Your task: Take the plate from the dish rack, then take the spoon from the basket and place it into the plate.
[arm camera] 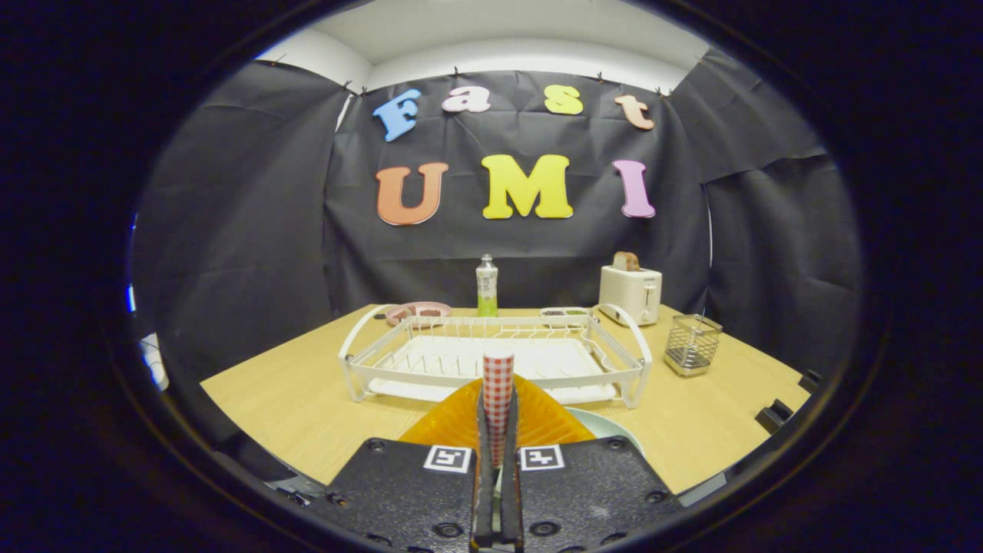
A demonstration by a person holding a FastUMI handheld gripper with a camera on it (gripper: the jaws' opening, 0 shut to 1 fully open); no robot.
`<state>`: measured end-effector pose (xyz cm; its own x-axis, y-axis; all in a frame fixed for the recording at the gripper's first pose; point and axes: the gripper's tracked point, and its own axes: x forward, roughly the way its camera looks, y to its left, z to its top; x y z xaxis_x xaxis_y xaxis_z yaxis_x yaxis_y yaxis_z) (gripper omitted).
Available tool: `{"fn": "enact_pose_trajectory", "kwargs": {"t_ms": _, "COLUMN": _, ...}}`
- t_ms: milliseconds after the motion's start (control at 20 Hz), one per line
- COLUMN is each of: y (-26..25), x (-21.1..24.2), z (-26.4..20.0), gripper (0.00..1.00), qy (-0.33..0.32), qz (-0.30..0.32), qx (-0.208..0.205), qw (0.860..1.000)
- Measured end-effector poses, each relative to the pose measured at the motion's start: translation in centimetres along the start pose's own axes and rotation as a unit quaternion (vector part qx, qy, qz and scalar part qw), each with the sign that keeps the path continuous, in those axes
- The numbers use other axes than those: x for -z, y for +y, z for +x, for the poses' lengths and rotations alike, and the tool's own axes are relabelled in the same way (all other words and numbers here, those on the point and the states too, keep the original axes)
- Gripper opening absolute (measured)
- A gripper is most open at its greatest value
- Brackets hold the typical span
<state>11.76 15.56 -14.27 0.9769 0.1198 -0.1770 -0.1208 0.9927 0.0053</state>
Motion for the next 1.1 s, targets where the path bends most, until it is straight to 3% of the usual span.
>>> {"fn": "enact_pose_trajectory", "kwargs": {"t_ms": 400, "y": -3.0, "x": 0.4, "z": -0.9, "gripper": 0.26, "qy": 0.016, "qz": 0.030, "qx": 0.025, "qw": 0.999}}
{"fn": "enact_pose_trajectory", "kwargs": {"t_ms": 450, "y": -3.4, "x": 0.6, "z": -1.1, "gripper": 0.41, "qy": 0.021, "qz": 0.029, "qx": 0.030, "qw": 0.999}}
{"fn": "enact_pose_trajectory", "kwargs": {"t_ms": 650, "y": -4.9, "x": -0.1, "z": -1.5, "gripper": 0.84, "qy": 0.030, "qz": 0.013, "qx": 0.049, "qw": 0.998}}
{"fn": "enact_pose_trajectory", "kwargs": {"t_ms": 800, "y": -6.2, "x": -2.0, "z": -2.1, "gripper": 0.98, "qy": 0.012, "qz": 0.022, "qx": 0.049, "qw": 0.999}}
{"fn": "enact_pose_trajectory", "kwargs": {"t_ms": 1000, "y": -7.9, "x": -3.6, "z": -4.0, "gripper": 1.00, "qy": 0.023, "qz": 0.026, "qx": 0.041, "qw": 0.999}}
{"fn": "enact_pose_trajectory", "kwargs": {"t_ms": 1100, "y": -7.6, "x": -5.6, "z": -5.6, "gripper": 1.00, "qy": 0.008, "qz": 0.041, "qx": 0.006, "qw": 0.999}}
